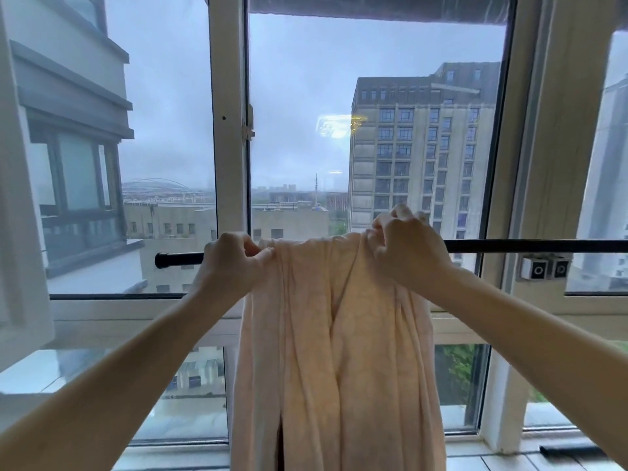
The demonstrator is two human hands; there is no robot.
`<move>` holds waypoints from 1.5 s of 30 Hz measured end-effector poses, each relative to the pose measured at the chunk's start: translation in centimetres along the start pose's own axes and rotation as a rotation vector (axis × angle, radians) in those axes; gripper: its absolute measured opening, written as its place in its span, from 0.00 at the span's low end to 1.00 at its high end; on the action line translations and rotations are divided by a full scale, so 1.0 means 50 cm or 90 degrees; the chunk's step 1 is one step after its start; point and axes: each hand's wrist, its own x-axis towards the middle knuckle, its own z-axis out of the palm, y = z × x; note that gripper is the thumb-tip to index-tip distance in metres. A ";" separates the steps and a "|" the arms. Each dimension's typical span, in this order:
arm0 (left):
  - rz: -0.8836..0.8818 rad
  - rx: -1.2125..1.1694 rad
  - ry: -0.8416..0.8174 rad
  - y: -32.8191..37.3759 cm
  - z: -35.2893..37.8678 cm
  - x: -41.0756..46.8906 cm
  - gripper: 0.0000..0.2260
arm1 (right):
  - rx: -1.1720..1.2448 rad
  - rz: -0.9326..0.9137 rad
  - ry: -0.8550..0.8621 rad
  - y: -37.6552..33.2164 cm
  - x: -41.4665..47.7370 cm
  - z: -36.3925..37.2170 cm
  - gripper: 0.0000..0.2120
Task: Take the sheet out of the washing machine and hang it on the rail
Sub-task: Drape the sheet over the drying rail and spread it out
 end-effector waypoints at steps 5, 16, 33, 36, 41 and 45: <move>-0.100 -0.187 -0.107 -0.022 0.024 -0.035 0.08 | 0.061 0.113 0.033 0.002 -0.068 0.010 0.27; 0.043 -0.127 0.103 0.040 0.017 -0.005 0.06 | 0.183 0.016 0.062 0.040 -0.047 0.018 0.07; 0.452 0.128 -0.145 0.058 0.027 0.101 0.10 | -0.138 0.053 0.200 -0.047 -0.076 0.015 0.10; 0.479 0.136 -0.170 0.040 0.010 0.114 0.12 | -0.039 0.082 0.120 -0.121 -0.083 0.047 0.16; 0.517 0.131 -0.233 0.003 -0.011 0.132 0.14 | 0.088 0.158 0.078 -0.178 -0.079 0.087 0.20; 0.527 0.136 -0.288 -0.007 -0.025 0.149 0.16 | -0.066 0.121 0.147 -0.181 -0.091 0.064 0.08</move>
